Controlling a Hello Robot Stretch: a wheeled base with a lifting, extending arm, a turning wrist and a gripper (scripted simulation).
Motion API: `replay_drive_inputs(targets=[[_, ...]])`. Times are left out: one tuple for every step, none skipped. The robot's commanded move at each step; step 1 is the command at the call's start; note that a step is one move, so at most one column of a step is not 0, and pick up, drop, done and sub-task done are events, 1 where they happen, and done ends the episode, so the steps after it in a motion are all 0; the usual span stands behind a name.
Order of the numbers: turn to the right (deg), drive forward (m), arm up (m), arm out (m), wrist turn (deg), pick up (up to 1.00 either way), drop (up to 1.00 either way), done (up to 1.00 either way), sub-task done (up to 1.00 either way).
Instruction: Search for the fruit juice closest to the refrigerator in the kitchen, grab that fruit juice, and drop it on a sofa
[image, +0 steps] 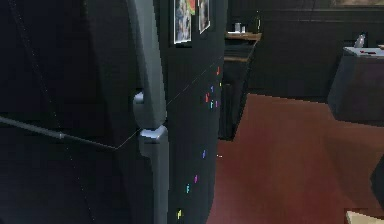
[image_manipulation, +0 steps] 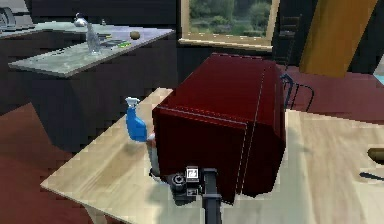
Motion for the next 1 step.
replay_drive_inputs(targets=[[0.0, 0.0, 0.1, 0.0, 0.0, 0.0, 0.0, 0.0, 0.0]])
